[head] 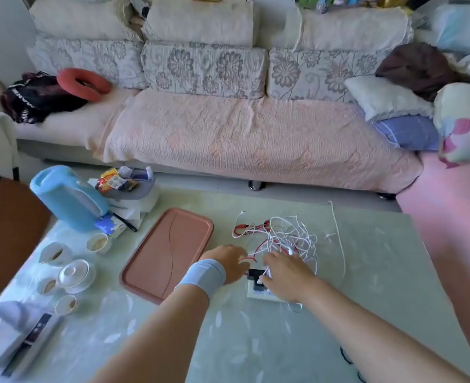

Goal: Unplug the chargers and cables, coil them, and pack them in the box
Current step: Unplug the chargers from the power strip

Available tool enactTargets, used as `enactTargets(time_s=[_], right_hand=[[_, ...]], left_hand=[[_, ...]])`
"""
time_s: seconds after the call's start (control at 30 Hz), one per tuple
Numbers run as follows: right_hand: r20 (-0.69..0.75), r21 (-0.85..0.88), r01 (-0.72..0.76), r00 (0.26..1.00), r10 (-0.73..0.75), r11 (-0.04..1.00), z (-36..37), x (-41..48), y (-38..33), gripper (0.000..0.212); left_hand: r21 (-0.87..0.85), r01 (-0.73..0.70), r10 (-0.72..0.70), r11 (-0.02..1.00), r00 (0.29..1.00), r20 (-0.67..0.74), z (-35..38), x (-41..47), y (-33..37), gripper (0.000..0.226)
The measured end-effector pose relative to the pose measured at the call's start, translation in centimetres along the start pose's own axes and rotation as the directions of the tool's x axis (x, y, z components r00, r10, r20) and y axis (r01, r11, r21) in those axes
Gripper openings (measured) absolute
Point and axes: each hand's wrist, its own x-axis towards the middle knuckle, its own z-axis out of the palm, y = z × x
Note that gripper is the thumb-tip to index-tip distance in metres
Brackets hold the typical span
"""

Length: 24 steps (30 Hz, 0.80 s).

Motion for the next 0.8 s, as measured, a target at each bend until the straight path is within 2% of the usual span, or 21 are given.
enactTargets(time_s=[0.13, 0.2, 0.27, 0.37, 0.47, 0.6, 0.77, 0.8], right_hand=[[-0.069, -0.083, 0.043, 0.996, -0.049, 0.996, 5.8, 2.7, 1.9, 0.026], [-0.128, -0.127, 0.082, 0.987, -0.098, 0.989, 8.6, 3.9, 2.9, 0.022], [-0.228, -0.126, 0.100, 0.965, -0.127, 0.987, 10.2, 5.0, 3.7, 0.015], [-0.356, -0.091, 0.136, 0.921, -0.160, 0.987, 12.0, 6.4, 4.8, 0.011], [-0.423, -0.124, 0.169, 0.882, -0.206, 0.978, 13.1, 7.1, 5.3, 0.016], [-0.453, -0.134, 0.155, 0.869, -0.200, 0.979, 13.8, 7.1, 5.5, 0.014], [-0.476, -0.175, 0.063, 0.868, -0.141, 0.982, 14.4, 6.4, 5.1, 0.020], [-0.472, -0.199, 0.044, 0.871, -0.135, 0.979, 14.7, 6.2, 4.9, 0.024]], left_hand=[[-0.022, -0.003, 0.003, 1.000, 1.000, -0.022, 6.3, 3.3, -1.3, 0.045], [-0.038, -0.096, 0.092, 0.995, 0.992, -0.088, 9.5, 4.9, -2.0, 0.044], [-0.056, -0.266, 0.240, 0.962, 0.928, -0.284, 12.6, 6.5, -3.0, 0.035], [-0.088, -0.406, 0.311, 0.910, 0.806, -0.504, 16.3, 8.4, -3.6, 0.024], [-0.139, -0.449, 0.296, 0.883, 0.760, -0.578, 18.1, 9.8, -3.4, 0.022], [-0.189, -0.517, 0.305, 0.835, 0.720, -0.623, 19.3, 11.4, -4.5, 0.023], [0.047, -0.572, 0.440, 0.819, 0.573, -0.691, 19.9, 11.6, -5.5, 0.031], [0.063, -0.561, 0.440, 0.825, 0.570, -0.694, 20.3, 11.5, -5.6, 0.034]])
